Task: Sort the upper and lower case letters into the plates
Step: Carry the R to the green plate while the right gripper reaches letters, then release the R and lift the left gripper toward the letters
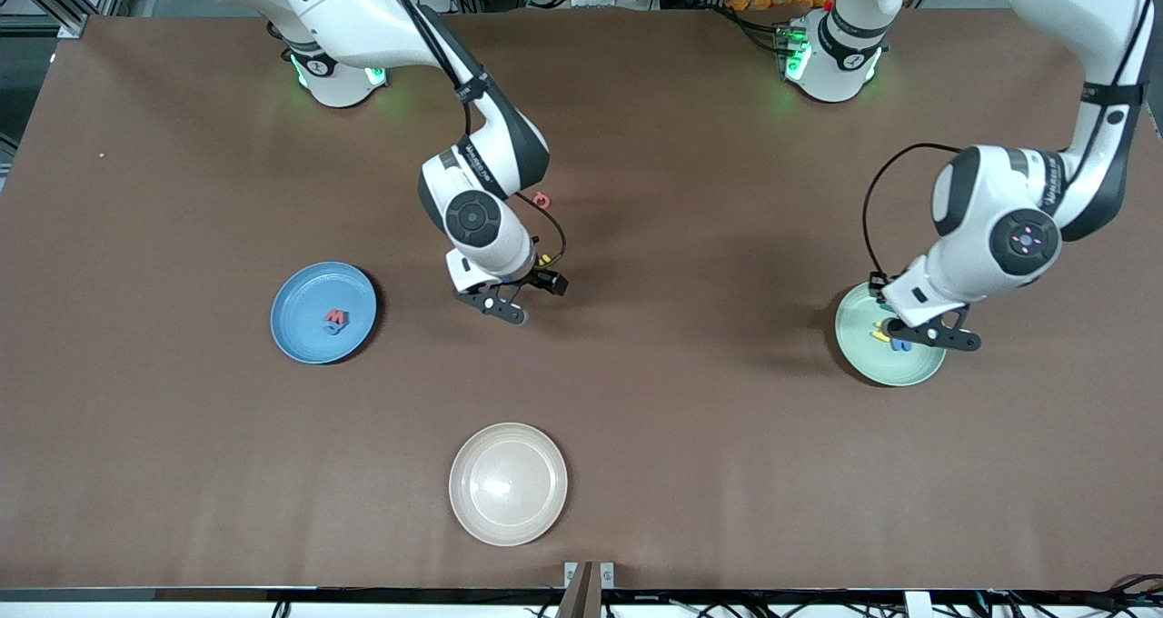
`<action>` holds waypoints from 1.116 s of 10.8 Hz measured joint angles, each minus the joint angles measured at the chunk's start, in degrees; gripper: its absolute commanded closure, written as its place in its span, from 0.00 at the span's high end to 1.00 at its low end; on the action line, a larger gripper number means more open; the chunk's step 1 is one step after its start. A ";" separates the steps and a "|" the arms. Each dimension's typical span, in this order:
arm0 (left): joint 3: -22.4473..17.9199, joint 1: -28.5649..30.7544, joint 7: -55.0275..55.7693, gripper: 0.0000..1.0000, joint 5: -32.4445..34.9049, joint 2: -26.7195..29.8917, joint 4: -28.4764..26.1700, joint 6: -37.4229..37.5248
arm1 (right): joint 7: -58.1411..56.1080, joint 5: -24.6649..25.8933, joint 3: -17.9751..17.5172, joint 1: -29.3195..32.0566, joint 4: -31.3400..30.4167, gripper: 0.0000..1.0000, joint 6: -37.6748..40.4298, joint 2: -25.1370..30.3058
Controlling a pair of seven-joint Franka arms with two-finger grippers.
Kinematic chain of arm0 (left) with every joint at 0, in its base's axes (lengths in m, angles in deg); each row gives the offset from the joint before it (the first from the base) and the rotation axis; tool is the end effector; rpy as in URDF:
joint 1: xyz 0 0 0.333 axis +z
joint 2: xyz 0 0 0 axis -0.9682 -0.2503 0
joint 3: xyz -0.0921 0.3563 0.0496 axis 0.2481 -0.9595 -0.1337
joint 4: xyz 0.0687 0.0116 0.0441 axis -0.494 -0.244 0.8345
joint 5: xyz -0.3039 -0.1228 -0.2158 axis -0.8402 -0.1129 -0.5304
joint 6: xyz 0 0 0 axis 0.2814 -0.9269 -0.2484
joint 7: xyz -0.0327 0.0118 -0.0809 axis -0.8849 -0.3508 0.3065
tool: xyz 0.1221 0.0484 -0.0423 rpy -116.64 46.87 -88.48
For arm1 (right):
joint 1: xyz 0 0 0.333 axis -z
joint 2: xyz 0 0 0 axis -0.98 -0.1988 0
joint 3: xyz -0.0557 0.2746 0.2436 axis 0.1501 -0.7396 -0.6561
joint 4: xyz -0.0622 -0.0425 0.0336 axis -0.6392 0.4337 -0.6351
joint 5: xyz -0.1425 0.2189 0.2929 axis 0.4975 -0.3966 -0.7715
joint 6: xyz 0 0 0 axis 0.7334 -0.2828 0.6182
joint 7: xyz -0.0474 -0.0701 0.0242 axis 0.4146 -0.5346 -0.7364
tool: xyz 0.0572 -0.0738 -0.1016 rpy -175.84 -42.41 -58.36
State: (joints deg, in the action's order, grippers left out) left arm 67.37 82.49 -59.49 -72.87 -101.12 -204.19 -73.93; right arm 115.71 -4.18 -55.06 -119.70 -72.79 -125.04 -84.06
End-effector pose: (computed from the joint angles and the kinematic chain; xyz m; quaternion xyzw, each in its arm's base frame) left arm 0.5944 -0.0170 0.2997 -0.9892 0.1193 0.0757 0.0392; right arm 0.5265 0.4401 0.2249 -0.9727 0.2179 0.0693 0.0381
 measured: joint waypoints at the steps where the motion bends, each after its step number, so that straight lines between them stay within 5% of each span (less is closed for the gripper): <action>1: -0.53 0.07 -0.30 1.00 0.00 -1.40 0.00 -1.37 | 0.40 0.00 -0.14 -0.45 -0.82 1.00 -1.12 -0.35; 7: -1.20 -1.37 -1.03 1.00 -1.08 -2.14 0.89 -3.58 | 0.75 0.00 -0.13 -1.66 -1.37 1.00 -4.56 -2.45; 12: -1.08 -12.87 5.03 1.00 -2.83 4.85 1.76 -2.33 | 0.76 0.00 -0.16 -1.68 -1.42 0.96 -5.53 -3.14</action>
State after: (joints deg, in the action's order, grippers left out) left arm 66.29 69.62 -54.45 -75.70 -96.27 -202.43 -76.26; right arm 116.47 -4.18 -55.21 -121.37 -74.21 -130.57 -87.20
